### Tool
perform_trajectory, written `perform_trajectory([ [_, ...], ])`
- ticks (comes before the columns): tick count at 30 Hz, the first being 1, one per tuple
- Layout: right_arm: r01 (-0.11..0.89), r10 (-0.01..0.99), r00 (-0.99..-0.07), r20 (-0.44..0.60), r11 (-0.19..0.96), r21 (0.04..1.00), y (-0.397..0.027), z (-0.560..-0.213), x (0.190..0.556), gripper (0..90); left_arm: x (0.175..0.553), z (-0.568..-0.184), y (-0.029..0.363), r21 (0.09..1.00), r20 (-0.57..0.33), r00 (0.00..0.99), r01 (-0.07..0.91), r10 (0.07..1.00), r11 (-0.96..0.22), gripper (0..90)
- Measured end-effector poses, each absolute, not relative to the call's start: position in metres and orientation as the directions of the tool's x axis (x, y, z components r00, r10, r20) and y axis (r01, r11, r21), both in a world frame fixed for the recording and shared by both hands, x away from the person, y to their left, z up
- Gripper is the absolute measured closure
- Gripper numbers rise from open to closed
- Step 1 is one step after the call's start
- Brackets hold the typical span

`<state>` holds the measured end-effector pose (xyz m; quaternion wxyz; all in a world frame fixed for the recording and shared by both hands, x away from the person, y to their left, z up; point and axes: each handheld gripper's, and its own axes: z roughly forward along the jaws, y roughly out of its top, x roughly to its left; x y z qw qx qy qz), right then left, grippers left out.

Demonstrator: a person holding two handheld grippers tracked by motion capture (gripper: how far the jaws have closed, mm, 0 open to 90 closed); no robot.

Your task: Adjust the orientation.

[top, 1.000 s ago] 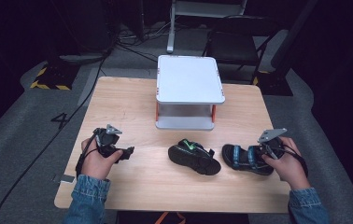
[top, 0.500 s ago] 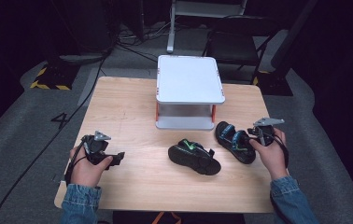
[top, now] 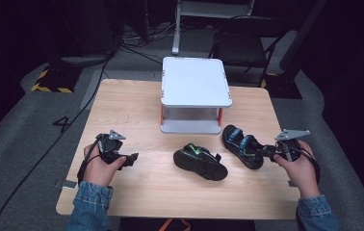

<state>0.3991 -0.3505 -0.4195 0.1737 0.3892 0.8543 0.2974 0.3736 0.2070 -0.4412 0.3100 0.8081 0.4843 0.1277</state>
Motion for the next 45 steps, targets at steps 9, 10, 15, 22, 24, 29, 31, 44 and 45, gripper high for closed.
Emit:
perform_trajectory([
  [9, 0.505, 0.684, -0.729, -0.005, 0.543, 0.671, -0.312, -0.405, 0.379, 76.3, 0.378, -0.441, 0.208, 0.627, -0.094, 0.500, 0.701, 0.861, -0.339, 21.1],
  [10, 0.507, 0.654, -0.757, 0.006, 0.580, 0.637, -0.304, -0.410, 0.377, 76.3, 0.379, -0.440, 0.206, 0.628, -0.095, 0.503, 0.700, 0.859, -0.340, 21.1],
  [15, 0.515, 0.661, -0.750, -0.021, 0.604, 0.608, -0.301, -0.411, 0.371, 75.9, 0.381, -0.438, 0.204, 0.633, -0.096, 0.509, 0.694, 0.855, -0.342, 21.1],
  [22, 0.447, 0.687, -0.724, -0.061, 0.534, 0.717, -0.300, -0.402, 0.365, 52.1, 0.384, -0.438, 0.198, 0.633, -0.094, 0.520, 0.689, 0.849, -0.353, 21.1],
  [24, 0.426, 0.679, -0.732, -0.056, 0.519, 0.741, -0.294, -0.399, 0.363, 53.9, 0.384, -0.439, 0.199, 0.632, -0.088, 0.523, 0.687, 0.848, -0.358, 21.1],
  [29, 0.416, 0.657, -0.754, -0.013, 0.492, 0.765, -0.272, -0.401, 0.366, 57.3, 0.383, -0.438, 0.201, 0.635, -0.096, 0.509, 0.693, 0.855, -0.341, 21.1],
  [31, 0.414, 0.640, -0.768, -0.001, 0.498, 0.762, -0.262, -0.404, 0.367, 57.8, 0.383, -0.438, 0.201, 0.636, -0.092, 0.511, 0.691, 0.855, -0.344, 21.1],
  [44, 0.423, 0.635, -0.772, 0.002, 0.512, 0.748, -0.225, -0.431, 0.381, 76.1, 0.384, -0.439, 0.199, 0.630, -0.090, 0.518, 0.691, 0.851, -0.354, 21.1],
  [45, 0.423, 0.635, -0.772, 0.002, 0.512, 0.748, -0.225, -0.431, 0.381, 76.1, 0.384, -0.439, 0.199, 0.631, -0.090, 0.517, 0.691, 0.851, -0.353, 21.1],
])
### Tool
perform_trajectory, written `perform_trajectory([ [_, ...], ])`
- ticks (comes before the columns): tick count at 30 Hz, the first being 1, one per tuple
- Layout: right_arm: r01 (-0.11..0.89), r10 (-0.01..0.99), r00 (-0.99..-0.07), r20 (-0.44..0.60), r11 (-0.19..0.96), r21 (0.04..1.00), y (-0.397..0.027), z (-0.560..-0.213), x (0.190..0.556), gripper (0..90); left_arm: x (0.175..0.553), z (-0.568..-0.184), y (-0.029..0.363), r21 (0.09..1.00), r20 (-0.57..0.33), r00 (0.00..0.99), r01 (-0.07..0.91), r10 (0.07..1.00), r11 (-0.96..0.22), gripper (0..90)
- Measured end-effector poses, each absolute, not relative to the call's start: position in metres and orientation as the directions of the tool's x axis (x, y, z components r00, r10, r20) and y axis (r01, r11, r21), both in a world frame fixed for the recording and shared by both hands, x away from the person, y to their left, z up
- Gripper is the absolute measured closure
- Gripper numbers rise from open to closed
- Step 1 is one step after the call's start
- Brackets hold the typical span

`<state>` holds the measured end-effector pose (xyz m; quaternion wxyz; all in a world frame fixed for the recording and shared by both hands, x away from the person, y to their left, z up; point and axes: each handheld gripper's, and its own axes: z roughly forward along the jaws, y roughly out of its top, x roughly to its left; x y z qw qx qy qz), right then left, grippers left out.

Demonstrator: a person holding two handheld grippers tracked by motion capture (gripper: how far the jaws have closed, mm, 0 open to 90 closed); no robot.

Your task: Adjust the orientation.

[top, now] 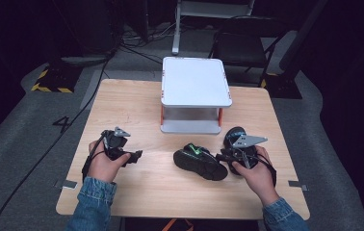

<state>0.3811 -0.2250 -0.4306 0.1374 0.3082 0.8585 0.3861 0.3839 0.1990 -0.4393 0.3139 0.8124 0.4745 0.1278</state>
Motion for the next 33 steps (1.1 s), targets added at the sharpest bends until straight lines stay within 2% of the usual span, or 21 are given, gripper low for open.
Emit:
perform_trajectory([
  [2, 0.425, 0.617, -0.787, 0.014, 0.525, 0.737, -0.224, -0.434, 0.382, 87.1, 0.384, -0.439, 0.200, 0.631, -0.096, 0.515, 0.693, 0.852, -0.348, 21.1],
  [14, 0.352, 0.575, -0.817, -0.052, 0.568, 0.744, -0.217, -0.424, 0.369, 87.9, 0.383, -0.439, 0.201, 0.631, -0.095, 0.511, 0.695, 0.854, -0.345, 21.3],
  [20, 0.268, 0.492, -0.865, -0.096, 0.615, 0.741, -0.210, -0.413, 0.347, 87.7, 0.381, -0.437, 0.204, 0.638, -0.092, 0.510, 0.689, 0.855, -0.343, 21.3],
  [24, 0.238, 0.419, -0.905, -0.070, 0.638, 0.733, -0.204, -0.409, 0.335, 87.6, 0.380, -0.437, 0.207, 0.639, -0.091, 0.505, 0.690, 0.858, -0.339, 21.3],
  [29, 0.231, 0.283, -0.959, 0.033, 0.706, 0.670, -0.193, -0.412, 0.327, 87.7, 0.378, -0.437, 0.209, 0.640, -0.094, 0.503, 0.691, 0.859, -0.335, 21.3],
  [33, 0.254, 0.243, -0.965, 0.103, 0.747, 0.614, -0.183, -0.427, 0.325, 86.9, 0.378, -0.436, 0.209, 0.642, -0.098, 0.500, 0.692, 0.860, -0.329, 21.3],
])
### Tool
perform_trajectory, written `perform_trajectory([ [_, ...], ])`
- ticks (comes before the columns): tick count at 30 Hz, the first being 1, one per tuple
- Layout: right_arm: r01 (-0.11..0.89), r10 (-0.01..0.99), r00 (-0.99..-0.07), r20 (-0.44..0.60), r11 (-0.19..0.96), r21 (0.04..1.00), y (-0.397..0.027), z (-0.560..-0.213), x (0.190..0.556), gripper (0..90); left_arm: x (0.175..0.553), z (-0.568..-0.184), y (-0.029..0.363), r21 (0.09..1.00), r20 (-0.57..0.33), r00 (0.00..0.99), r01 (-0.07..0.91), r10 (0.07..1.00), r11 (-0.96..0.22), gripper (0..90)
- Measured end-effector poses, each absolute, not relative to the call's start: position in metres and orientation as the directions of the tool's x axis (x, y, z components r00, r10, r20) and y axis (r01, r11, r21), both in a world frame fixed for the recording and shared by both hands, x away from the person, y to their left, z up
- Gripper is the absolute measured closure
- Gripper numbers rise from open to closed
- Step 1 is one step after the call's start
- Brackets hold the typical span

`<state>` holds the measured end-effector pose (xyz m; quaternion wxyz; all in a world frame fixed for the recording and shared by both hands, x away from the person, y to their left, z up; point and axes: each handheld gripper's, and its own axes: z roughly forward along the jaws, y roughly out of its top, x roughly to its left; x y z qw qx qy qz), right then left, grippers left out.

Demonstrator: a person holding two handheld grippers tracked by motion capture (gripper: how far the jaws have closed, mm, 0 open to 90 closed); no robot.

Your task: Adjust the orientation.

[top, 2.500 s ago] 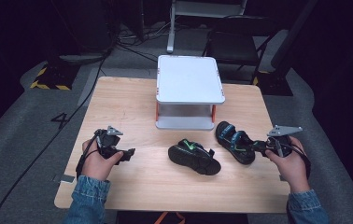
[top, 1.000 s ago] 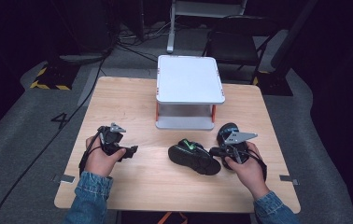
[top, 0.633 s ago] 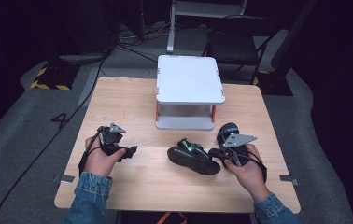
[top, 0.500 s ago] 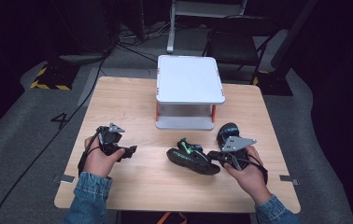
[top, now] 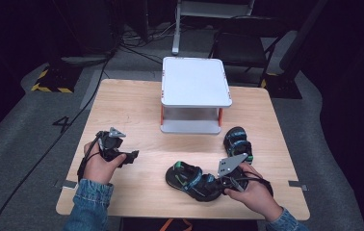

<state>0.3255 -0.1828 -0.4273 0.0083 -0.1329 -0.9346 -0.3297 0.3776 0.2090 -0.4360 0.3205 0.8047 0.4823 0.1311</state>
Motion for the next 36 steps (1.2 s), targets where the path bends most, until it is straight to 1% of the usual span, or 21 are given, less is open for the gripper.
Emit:
perform_trajectory([
  [1, 0.258, 0.241, -0.964, 0.113, 0.748, 0.611, -0.182, -0.429, 0.325, 85.7, 0.377, -0.436, 0.209, 0.643, -0.098, 0.498, 0.693, 0.861, -0.328, 21.3],
  [2, 0.258, 0.242, -0.964, 0.110, 0.756, 0.602, -0.181, -0.428, 0.325, 81.3, 0.378, -0.436, 0.209, 0.645, -0.097, 0.496, 0.692, 0.863, -0.326, 21.3],
  [3, 0.258, 0.242, -0.964, 0.110, 0.756, 0.602, -0.181, -0.428, 0.325, 81.3, 0.378, -0.436, 0.209, 0.645, -0.096, 0.494, 0.692, 0.864, -0.324, 21.3],
  [4, 0.258, 0.239, -0.964, 0.112, 0.757, 0.600, -0.181, -0.428, 0.324, 77.7, 0.378, -0.437, 0.210, 0.642, -0.099, 0.499, 0.693, 0.861, -0.328, 21.3],
  [5, 0.256, 0.242, -0.964, 0.106, 0.755, 0.603, -0.182, -0.426, 0.324, 71.1, 0.378, -0.437, 0.210, 0.641, -0.098, 0.501, 0.693, 0.860, -0.330, 21.3],
  [6, 0.271, 0.258, -0.959, 0.114, 0.730, 0.627, -0.186, -0.422, 0.325, 63.7, 0.379, -0.437, 0.210, 0.640, -0.095, 0.505, 0.691, 0.858, -0.335, 21.3],
  [8, 0.291, 0.269, -0.954, 0.136, 0.709, 0.642, -0.188, -0.420, 0.326, 61.8, 0.379, -0.437, 0.209, 0.639, -0.095, 0.501, 0.693, 0.860, -0.333, 21.3],
  [9, 0.314, 0.295, -0.944, 0.147, 0.671, 0.672, -0.194, -0.417, 0.329, 57.9, 0.379, -0.437, 0.209, 0.639, -0.094, 0.497, 0.694, 0.862, -0.331, 21.3],
  [11, 0.335, 0.362, -0.924, 0.119, 0.624, 0.706, -0.202, -0.411, 0.334, 50.7, 0.379, -0.438, 0.209, 0.636, -0.096, 0.503, 0.695, 0.859, -0.335, 21.3],
  [13, 0.343, 0.412, -0.907, 0.092, 0.592, 0.729, -0.207, -0.409, 0.337, 49.0, 0.380, -0.440, 0.209, 0.633, -0.099, 0.498, 0.699, 0.862, -0.332, 21.3],
  [15, 0.345, 0.434, -0.897, 0.078, 0.579, 0.739, -0.204, -0.411, 0.337, 44.0, 0.379, -0.440, 0.209, 0.633, -0.100, 0.492, 0.702, 0.865, -0.326, 21.3],
  [20, 0.330, 0.407, -0.909, 0.092, 0.565, 0.756, -0.179, -0.418, 0.335, 37.8, 0.375, -0.440, 0.213, 0.630, -0.095, 0.496, 0.701, 0.863, -0.334, 21.3],
  [25, 0.331, 0.393, -0.914, 0.105, 0.570, 0.752, -0.158, -0.426, 0.339, 30.7, 0.366, -0.441, 0.222, 0.630, -0.094, 0.467, 0.711, 0.879, -0.311, 21.5],
  [26, 0.335, 0.390, -0.914, 0.109, 0.576, 0.746, -0.156, -0.427, 0.339, 27.9, 0.364, -0.441, 0.224, 0.632, -0.094, 0.469, 0.710, 0.878, -0.311, 21.5],
  [28, 0.341, 0.394, -0.914, 0.102, 0.604, 0.720, -0.150, -0.431, 0.340, 17.5, 0.360, -0.441, 0.229, 0.632, -0.091, 0.452, 0.715, 0.887, -0.299, 21.5],
  [29, 0.347, 0.398, -0.912, 0.097, 0.624, 0.701, -0.147, -0.435, 0.341, 16.0, 0.359, -0.442, 0.231, 0.631, -0.096, 0.451, 0.717, 0.888, -0.296, 21.6],
  [31, 0.350, 0.400, -0.912, 0.093, 0.638, 0.686, -0.141, -0.442, 0.342, 16.5, 0.355, -0.441, 0.235, 0.634, -0.098, 0.440, 0.719, 0.892, -0.285, 21.6],
  [32, 0.356, 0.400, -0.911, 0.098, 0.646, 0.675, -0.138, -0.446, 0.342, 19.9, 0.354, -0.440, 0.237, 0.637, -0.095, 0.437, 0.717, 0.894, -0.282, 21.7],
  [33, 0.358, 0.387, -0.915, 0.112, 0.656, 0.665, -0.136, -0.448, 0.342, 30.0, 0.353, -0.440, 0.237, 0.636, -0.100, 0.432, 0.721, 0.897, -0.276, 21.7],
  [34, 0.351, 0.379, -0.919, 0.106, 0.665, 0.659, -0.135, -0.448, 0.342, 30.9, 0.352, -0.440, 0.238, 0.637, -0.101, 0.429, 0.721, 0.898, -0.273, 21.7],
  [36, 0.345, 0.371, -0.923, 0.104, 0.675, 0.652, -0.136, -0.446, 0.343, 40.9, 0.350, -0.440, 0.241, 0.638, -0.100, 0.425, 0.721, 0.900, -0.270, 21.7],
])
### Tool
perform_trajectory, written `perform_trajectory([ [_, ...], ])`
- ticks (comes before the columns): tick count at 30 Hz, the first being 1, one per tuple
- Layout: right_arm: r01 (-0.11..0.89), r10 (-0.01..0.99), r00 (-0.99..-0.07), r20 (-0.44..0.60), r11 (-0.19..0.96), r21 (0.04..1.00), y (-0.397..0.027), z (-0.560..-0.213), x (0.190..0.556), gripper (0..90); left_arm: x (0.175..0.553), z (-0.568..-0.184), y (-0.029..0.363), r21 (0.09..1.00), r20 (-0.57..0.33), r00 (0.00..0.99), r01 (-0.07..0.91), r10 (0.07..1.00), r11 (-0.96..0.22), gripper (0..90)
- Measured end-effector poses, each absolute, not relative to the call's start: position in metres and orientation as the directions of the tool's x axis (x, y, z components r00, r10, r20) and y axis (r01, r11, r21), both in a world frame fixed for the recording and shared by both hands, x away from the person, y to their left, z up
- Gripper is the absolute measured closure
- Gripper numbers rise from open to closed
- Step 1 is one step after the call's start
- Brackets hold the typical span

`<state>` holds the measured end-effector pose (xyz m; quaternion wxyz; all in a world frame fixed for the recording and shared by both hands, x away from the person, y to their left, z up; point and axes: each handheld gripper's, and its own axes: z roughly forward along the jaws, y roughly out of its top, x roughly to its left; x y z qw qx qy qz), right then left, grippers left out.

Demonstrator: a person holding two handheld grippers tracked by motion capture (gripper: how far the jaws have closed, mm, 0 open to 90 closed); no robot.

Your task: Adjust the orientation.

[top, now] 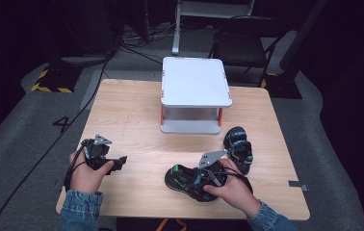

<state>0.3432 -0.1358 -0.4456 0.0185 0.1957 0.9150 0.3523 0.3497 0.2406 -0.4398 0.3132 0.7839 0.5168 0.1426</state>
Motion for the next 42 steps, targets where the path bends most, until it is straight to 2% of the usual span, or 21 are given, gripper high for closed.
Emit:
perform_trajectory([
  [3, 0.307, 0.338, -0.938, 0.077, 0.709, 0.635, -0.139, -0.440, 0.349, 48.5, 0.348, -0.441, 0.242, 0.636, -0.097, 0.418, 0.724, 0.903, -0.267, 21.7],
  [6, 0.274, 0.343, -0.939, 0.015, 0.721, 0.637, -0.145, -0.432, 0.364, 48.8, 0.346, -0.442, 0.243, 0.633, -0.098, 0.419, 0.726, 0.903, -0.269, 21.7],
  [9, 0.284, 0.391, -0.920, -0.016, 0.697, 0.658, -0.152, -0.433, 0.388, 47.8, 0.344, -0.444, 0.243, 0.626, -0.098, 0.411, 0.733, 0.906, -0.265, 21.7],
  [12, 0.308, 0.439, -0.898, -0.033, 0.680, 0.666, -0.158, -0.444, 0.410, 39.5, 0.344, -0.444, 0.245, 0.626, -0.097, 0.408, 0.734, 0.908, -0.263, 21.7],
  [13, 0.345, 0.451, -0.892, 0.024, 0.646, 0.681, -0.161, -0.447, 0.417, 36.1, 0.344, -0.445, 0.245, 0.625, -0.101, 0.405, 0.737, 0.909, -0.259, 21.7],
  [18, 0.357, 0.482, -0.875, 0.038, 0.591, 0.723, -0.167, -0.438, 0.419, 27.6, 0.345, -0.447, 0.246, 0.621, -0.097, 0.401, 0.739, 0.911, -0.260, 21.7],
  [20, 0.329, 0.494, -0.869, 0.019, 0.549, 0.768, -0.165, -0.430, 0.415, 31.9, 0.345, -0.447, 0.245, 0.623, -0.097, 0.404, 0.737, 0.910, -0.261, 22.0],
  [22, 0.312, 0.497, -0.867, 0.019, 0.513, 0.800, -0.161, -0.424, 0.412, 43.9, 0.342, -0.447, 0.244, 0.630, -0.087, 0.411, 0.729, 0.908, -0.269, 23.3],
  [25, 0.314, 0.509, -0.860, 0.031, 0.482, 0.818, -0.151, -0.418, 0.412, 50.5, 0.339, -0.447, 0.245, 0.634, -0.091, 0.415, 0.726, 0.905, -0.268, 23.4],
  [29, 0.347, 0.519, -0.852, 0.066, 0.466, 0.814, -0.134, -0.423, 0.420, 52.5, 0.335, -0.447, 0.254, 0.635, -0.095, 0.387, 0.733, 0.917, -0.244, 23.4],
  [33, 0.390, 0.524, -0.845, 0.107, 0.466, 0.794, -0.127, -0.435, 0.430, 72.9, 0.334, -0.448, 0.258, 0.636, -0.099, 0.378, 0.735, 0.921, -0.233, 23.4],
  [35, 0.389, 0.522, -0.846, 0.108, 0.467, 0.794, -0.127, -0.435, 0.429, 74.7, 0.335, -0.448, 0.258, 0.636, -0.098, 0.382, 0.734, 0.919, -0.238, 23.4],
  [37, 0.371, 0.507, -0.857, 0.090, 0.486, 0.792, -0.126, -0.432, 0.425, 83.1, 0.335, -0.448, 0.257, 0.635, -0.100, 0.386, 0.734, 0.917, -0.240, 23.4],
  [42, 0.346, 0.463, -0.883, 0.080, 0.524, 0.778, -0.127, -0.425, 0.412, 86.3, 0.339, -0.446, 0.254, 0.641, -0.097, 0.400, 0.726, 0.911, -0.250, 23.3],
])
